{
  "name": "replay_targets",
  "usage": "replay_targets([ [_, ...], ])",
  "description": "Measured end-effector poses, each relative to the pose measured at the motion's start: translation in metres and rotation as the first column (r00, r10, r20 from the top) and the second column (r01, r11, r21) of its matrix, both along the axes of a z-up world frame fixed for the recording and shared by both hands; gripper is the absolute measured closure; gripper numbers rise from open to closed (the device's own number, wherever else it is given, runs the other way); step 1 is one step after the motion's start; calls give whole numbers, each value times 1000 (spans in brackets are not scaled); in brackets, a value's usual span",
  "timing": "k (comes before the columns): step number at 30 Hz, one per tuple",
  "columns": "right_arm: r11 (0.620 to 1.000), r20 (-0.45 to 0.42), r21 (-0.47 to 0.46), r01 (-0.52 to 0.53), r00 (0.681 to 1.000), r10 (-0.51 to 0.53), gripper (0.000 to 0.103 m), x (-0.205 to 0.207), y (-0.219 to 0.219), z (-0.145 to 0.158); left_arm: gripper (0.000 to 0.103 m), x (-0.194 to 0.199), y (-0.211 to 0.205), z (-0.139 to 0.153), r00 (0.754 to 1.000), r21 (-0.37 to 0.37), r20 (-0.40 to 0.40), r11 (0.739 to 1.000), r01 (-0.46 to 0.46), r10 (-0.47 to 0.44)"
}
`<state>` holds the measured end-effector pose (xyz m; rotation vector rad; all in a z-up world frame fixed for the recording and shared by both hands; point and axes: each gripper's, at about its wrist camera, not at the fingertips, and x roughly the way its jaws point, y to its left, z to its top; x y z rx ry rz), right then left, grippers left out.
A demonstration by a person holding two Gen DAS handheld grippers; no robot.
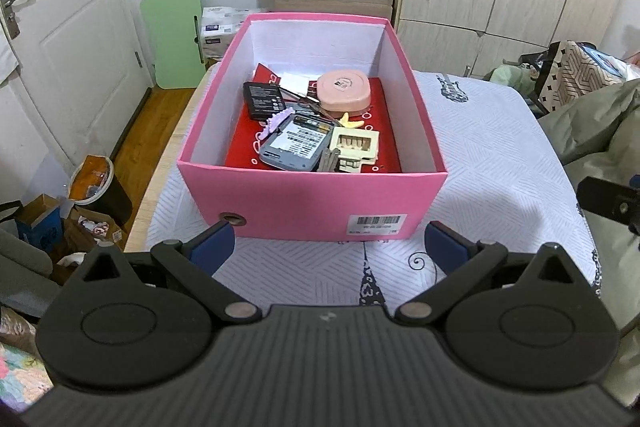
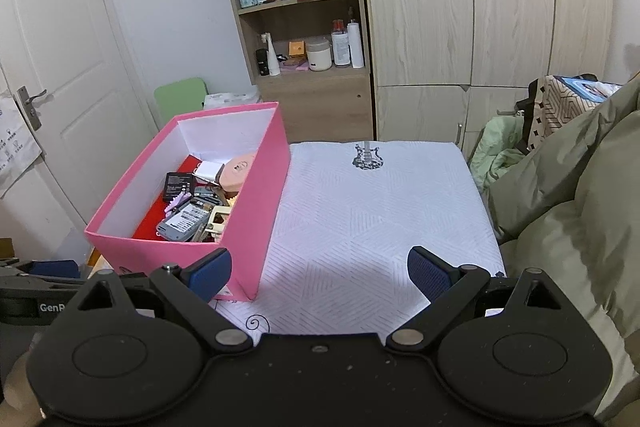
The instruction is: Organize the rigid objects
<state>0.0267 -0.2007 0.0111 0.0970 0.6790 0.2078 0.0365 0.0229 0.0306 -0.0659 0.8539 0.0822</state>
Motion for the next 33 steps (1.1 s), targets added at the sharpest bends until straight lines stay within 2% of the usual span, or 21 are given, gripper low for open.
replay_targets([
  [10, 1000, -15, 1, 24, 1000, -24, 6, 4, -9, -6, 0, 0, -11, 0, 999, 21, -1, 999, 34, -34],
  [20, 1000, -10, -19, 4, 1000, -4, 6, 3, -3, -6, 0, -5, -5, 5, 999, 25, 44, 1000, 9, -10],
  [33, 999, -4, -33, -3, 1000, 2, 6, 1, 0, -6, 0, -6, -3, 3, 999, 31, 45, 1000, 3, -5],
])
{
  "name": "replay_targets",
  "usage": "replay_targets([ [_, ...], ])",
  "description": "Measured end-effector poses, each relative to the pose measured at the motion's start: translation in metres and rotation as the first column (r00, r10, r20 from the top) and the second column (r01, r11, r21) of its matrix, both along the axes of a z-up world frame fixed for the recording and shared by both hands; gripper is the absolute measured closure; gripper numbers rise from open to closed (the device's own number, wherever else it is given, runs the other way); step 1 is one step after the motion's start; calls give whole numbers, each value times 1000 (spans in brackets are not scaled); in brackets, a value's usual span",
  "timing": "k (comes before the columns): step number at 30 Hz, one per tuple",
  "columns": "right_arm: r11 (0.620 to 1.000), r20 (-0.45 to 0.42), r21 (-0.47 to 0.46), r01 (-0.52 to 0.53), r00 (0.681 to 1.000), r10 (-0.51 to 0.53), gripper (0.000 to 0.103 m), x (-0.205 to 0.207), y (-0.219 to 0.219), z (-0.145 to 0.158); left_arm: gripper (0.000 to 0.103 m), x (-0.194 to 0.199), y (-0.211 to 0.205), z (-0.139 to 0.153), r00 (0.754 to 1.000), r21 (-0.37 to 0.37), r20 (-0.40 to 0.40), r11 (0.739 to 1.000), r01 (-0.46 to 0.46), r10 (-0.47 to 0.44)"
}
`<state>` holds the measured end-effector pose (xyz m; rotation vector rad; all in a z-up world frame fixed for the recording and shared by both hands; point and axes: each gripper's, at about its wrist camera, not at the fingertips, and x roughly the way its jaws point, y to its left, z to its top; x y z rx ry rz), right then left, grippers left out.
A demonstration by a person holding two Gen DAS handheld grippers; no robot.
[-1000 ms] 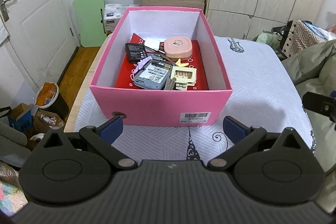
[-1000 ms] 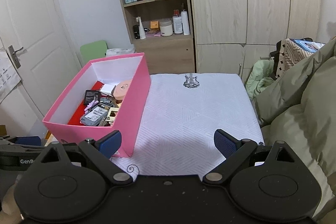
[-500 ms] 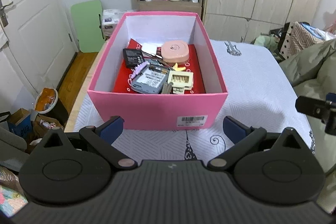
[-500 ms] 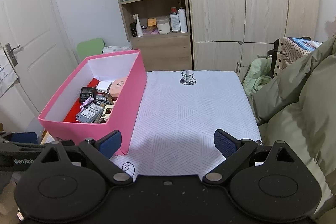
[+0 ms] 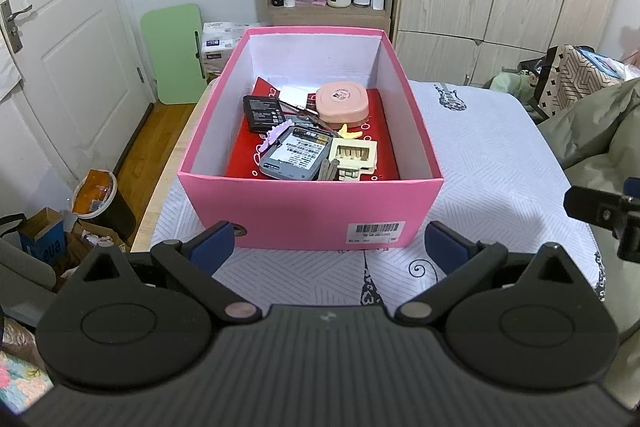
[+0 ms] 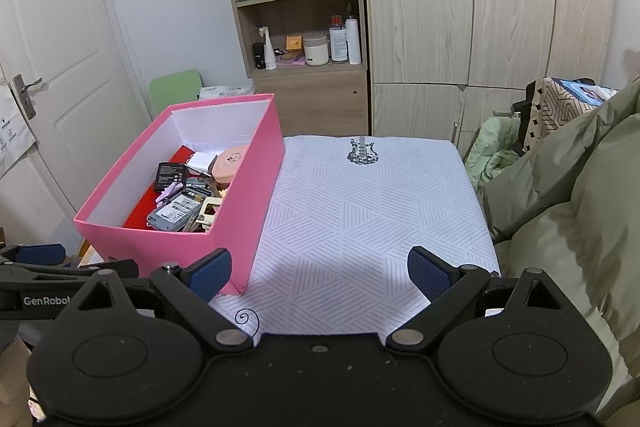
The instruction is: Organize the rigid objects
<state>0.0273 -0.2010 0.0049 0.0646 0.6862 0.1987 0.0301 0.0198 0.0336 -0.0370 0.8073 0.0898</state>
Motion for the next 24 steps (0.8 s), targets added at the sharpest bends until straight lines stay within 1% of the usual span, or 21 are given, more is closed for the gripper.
replay_targets([
  [4, 1000, 20, -14, 4, 1000, -4, 6, -4, 2, 2, 0, -1, 0, 0, 1000, 2, 2, 1000, 0, 0],
  [18, 1000, 28, -25, 3, 1000, -2, 6, -8, 3, 2, 0, -4, 0, 1, 1000, 15, 5, 1000, 11, -11],
  [24, 1000, 25, -28, 4, 1000, -3, 6, -8, 5, 2, 0, -3, 3, 1, 1000, 7, 4, 1000, 5, -5],
])
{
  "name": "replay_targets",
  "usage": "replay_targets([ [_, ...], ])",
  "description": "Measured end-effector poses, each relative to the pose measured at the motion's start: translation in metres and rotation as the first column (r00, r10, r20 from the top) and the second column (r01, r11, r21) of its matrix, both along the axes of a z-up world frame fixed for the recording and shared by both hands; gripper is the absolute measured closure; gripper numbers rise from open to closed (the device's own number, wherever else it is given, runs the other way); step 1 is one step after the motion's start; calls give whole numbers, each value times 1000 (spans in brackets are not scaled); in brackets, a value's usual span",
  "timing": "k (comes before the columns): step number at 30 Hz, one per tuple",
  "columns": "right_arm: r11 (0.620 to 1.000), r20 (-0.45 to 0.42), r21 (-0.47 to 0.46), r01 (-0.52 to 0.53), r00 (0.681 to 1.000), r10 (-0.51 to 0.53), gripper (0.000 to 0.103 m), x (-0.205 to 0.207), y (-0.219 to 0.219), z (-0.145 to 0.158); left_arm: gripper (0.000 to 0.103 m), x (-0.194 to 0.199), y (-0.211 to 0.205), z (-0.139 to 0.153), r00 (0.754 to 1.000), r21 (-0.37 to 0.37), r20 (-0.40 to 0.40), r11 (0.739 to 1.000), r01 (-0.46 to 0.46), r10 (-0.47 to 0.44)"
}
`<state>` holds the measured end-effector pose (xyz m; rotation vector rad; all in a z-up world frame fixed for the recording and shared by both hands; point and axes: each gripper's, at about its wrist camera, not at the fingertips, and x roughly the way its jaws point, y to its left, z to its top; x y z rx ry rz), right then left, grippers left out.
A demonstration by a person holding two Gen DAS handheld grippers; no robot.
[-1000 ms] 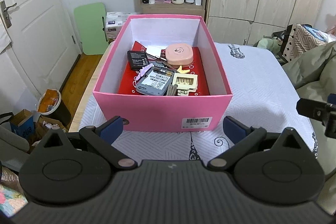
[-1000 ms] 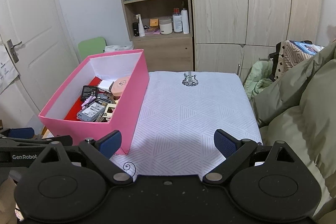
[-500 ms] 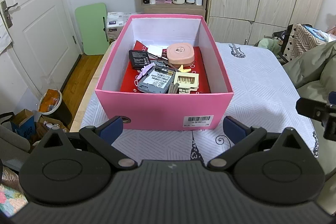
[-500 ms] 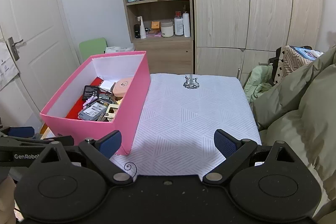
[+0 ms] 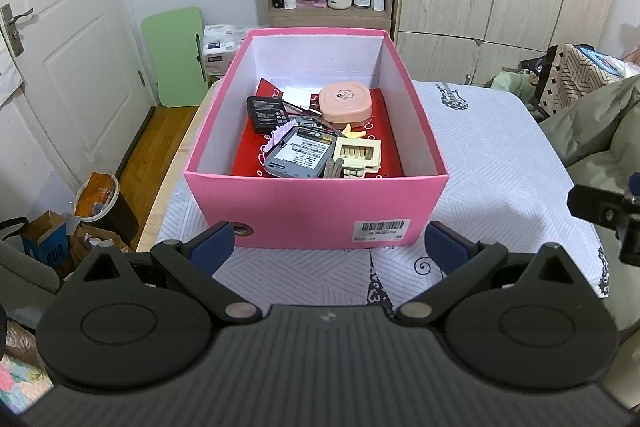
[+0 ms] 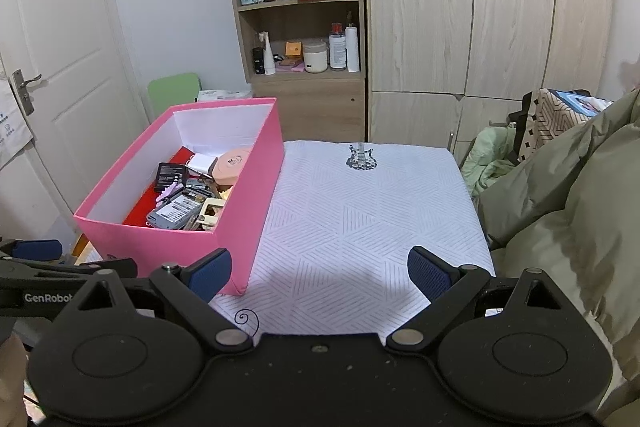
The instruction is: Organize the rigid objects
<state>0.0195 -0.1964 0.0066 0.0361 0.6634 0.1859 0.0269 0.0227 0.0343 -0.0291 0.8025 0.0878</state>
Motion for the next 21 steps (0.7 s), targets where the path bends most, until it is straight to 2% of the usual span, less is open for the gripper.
replay_targets([
  [21, 1000, -9, -4, 8, 1000, -8, 6, 3, 1, -2, 0, 0, 4, 1, 1000, 9, 6, 1000, -8, 8],
])
